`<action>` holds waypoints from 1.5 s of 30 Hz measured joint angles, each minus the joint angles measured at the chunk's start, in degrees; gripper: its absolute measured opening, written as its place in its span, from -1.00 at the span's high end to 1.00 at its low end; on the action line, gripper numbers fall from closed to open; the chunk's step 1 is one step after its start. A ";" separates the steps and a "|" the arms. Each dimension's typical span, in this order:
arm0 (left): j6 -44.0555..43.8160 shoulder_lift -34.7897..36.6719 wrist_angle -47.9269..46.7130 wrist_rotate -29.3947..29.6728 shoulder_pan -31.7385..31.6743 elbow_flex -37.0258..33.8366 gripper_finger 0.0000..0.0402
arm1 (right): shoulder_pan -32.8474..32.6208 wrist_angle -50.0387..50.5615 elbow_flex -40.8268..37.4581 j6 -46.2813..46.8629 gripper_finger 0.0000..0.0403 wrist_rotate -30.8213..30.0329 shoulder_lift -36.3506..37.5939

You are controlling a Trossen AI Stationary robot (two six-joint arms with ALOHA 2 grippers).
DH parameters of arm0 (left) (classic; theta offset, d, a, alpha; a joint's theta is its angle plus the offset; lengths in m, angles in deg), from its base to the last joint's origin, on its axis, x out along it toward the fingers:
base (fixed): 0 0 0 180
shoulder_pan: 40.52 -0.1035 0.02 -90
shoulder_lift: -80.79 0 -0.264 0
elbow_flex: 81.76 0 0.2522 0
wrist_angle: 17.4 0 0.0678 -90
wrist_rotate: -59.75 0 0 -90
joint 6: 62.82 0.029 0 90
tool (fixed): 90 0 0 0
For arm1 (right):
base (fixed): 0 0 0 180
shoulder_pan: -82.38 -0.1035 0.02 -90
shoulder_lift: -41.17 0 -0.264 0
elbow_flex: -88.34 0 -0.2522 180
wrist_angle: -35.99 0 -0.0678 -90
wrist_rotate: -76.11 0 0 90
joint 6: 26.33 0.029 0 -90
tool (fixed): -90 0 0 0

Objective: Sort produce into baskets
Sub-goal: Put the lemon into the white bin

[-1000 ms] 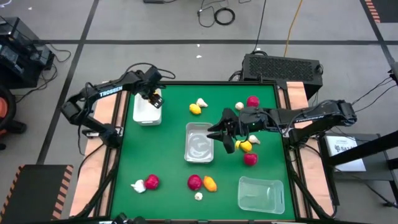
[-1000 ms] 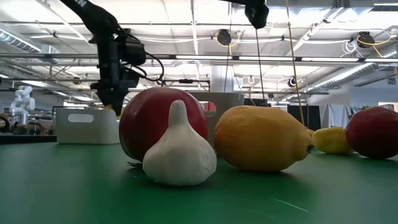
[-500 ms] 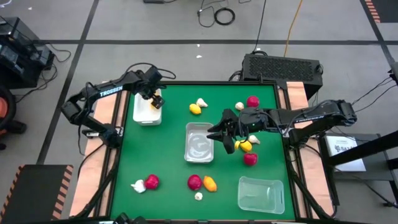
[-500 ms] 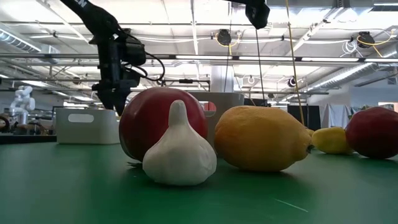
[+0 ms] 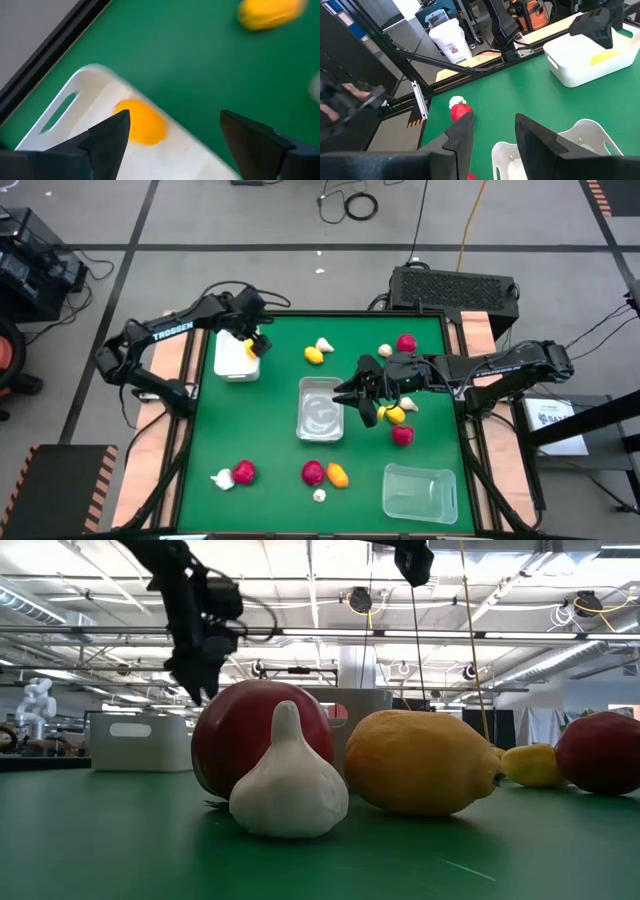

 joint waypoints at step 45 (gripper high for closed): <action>7.43 -31.70 23.76 -3.43 60.35 30.39 -0.45 | -36.58 14.40 0.02 25.45 0.33 -7.60 0.04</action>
